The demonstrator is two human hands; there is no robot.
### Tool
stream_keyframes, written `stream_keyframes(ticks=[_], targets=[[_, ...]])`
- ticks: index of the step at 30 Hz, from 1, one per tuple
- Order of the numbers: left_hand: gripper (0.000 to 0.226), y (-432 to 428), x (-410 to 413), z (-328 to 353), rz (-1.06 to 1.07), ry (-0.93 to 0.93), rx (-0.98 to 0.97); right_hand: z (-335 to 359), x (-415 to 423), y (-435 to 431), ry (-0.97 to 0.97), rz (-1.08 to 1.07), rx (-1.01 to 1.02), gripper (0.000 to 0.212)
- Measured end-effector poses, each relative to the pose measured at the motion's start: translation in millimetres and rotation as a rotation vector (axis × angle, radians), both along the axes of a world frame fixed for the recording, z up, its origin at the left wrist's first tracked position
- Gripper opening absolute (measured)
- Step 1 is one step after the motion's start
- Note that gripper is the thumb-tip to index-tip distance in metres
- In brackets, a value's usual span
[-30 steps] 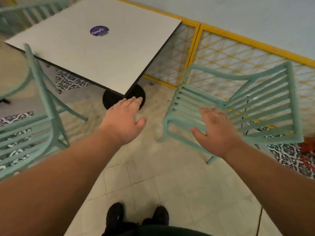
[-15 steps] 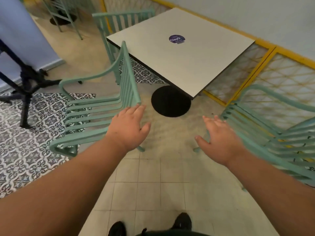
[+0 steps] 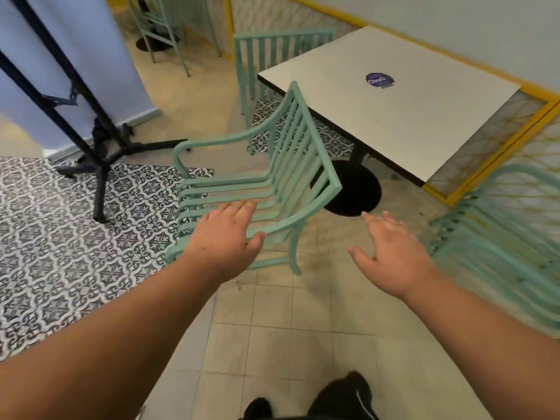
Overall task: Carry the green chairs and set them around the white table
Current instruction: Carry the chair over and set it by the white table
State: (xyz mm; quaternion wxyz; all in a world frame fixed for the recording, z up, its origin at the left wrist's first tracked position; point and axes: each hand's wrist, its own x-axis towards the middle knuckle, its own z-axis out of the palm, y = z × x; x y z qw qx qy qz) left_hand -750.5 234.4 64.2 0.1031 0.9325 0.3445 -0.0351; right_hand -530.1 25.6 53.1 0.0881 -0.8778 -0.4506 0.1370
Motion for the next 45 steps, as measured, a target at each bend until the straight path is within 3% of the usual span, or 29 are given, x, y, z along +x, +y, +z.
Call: stream_keyframes(ticks=[13, 24, 34, 40, 45], targets=[[0.07, 87.2, 14.0, -39.9, 0.09, 0.001, -0.042, -25.9, 21.1, 126.2, 0.019, 0.136, -0.021, 0.075], [0.07, 132.0, 28.3, -126.6, 0.055, 0.041, -0.148, -87.9, 31.0, 154.2, -0.003, 0.165, -0.163, 0.077], [0.069, 159.7, 56.0, -246.8, -0.078, 0.037, -0.295, -147.5, 32.9, 193.9, -0.206, 0.196, -0.169, 0.084], [0.067, 163.4, 72.1, -298.3, -0.065, 0.031, -0.345, -174.1, 46.5, 210.6, -0.319, 0.289, -0.311, 0.084], [0.05, 164.7, 71.8, -319.3, -0.149, 0.122, -0.217, -193.3, 43.2, 216.4, -0.372, 0.298, -0.395, 0.081]])
